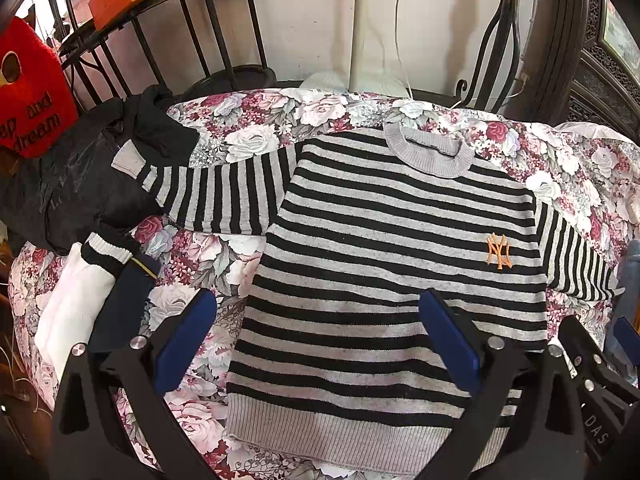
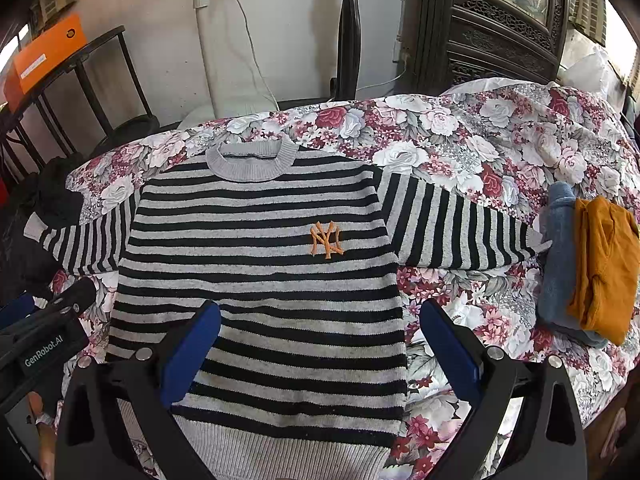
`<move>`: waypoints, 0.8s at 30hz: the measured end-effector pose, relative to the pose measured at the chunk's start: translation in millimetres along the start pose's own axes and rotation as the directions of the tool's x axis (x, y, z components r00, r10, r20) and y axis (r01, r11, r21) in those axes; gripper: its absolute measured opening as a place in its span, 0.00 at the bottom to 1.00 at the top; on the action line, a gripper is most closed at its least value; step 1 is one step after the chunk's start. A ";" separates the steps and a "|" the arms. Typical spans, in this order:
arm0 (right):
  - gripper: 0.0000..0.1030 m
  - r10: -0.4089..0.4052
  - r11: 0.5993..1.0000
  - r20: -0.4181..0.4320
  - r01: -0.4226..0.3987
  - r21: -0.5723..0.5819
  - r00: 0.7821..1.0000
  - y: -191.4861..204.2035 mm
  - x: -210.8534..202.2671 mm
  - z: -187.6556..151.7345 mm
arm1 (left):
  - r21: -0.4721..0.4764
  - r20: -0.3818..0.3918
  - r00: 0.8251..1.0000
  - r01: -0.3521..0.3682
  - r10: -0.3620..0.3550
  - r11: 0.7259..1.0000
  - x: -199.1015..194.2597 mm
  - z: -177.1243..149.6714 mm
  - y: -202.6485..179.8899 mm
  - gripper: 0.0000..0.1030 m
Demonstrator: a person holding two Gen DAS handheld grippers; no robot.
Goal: Fold small clothes
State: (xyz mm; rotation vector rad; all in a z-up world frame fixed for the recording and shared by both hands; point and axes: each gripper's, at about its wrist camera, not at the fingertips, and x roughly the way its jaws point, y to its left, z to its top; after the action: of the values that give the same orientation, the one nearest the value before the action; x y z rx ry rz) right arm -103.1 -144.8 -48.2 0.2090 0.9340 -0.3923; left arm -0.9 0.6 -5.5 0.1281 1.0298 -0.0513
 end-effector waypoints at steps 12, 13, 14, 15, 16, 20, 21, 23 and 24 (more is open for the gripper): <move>0.97 -0.003 1.000 -0.004 0.003 0.000 1.000 -2.9 2.0 -2.4 | 0.000 -0.005 1.000 -0.001 0.001 1.000 1.2 -3.0 2.8 0.95; 0.97 -0.003 1.000 -0.005 0.003 0.000 1.000 -3.4 2.4 -3.0 | 0.000 -0.007 1.000 -0.001 0.001 1.000 1.8 -3.7 3.2 0.95; 0.97 -0.003 1.000 -0.007 0.003 0.001 1.000 -4.6 3.9 -4.0 | -0.001 -0.009 1.000 -0.001 0.001 1.000 2.3 -4.1 3.7 0.95; 0.97 -0.004 1.000 -0.009 0.004 0.001 1.000 -5.0 4.8 -4.5 | -0.001 -0.011 1.000 0.000 0.000 1.000 3.4 -4.4 4.6 0.95; 0.97 -0.004 1.000 -0.012 0.004 0.001 1.000 -5.4 5.6 -4.7 | -0.001 -0.013 1.000 -0.001 0.001 1.000 4.3 -3.8 4.4 0.95; 0.97 -0.009 1.000 -0.028 0.009 -0.015 1.000 -3.8 10.1 -6.4 | 0.005 -0.025 1.000 -0.007 0.007 1.000 5.7 -3.0 2.3 0.95; 0.97 -0.011 1.000 -0.032 0.010 -0.020 0.999 -2.9 10.7 -6.3 | 0.009 -0.036 0.999 -0.017 0.017 1.000 7.1 -3.0 1.8 0.95; 0.97 -0.017 0.999 -0.046 0.016 -0.037 0.999 0.3 11.9 -4.7 | 0.017 -0.065 0.997 -0.039 0.040 0.999 12.6 -2.4 2.1 0.95; 0.97 -0.023 0.999 -0.055 0.021 -0.046 0.998 0.1 14.0 -5.6 | 0.021 -0.090 0.995 -0.051 0.052 0.999 18.1 -3.9 4.1 0.95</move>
State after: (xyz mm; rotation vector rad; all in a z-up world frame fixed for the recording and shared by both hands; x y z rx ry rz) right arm -99.9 -146.2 -62.8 0.1687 0.9994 -0.3865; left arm 5.5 5.5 -22.7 0.1750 1.1158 -0.0083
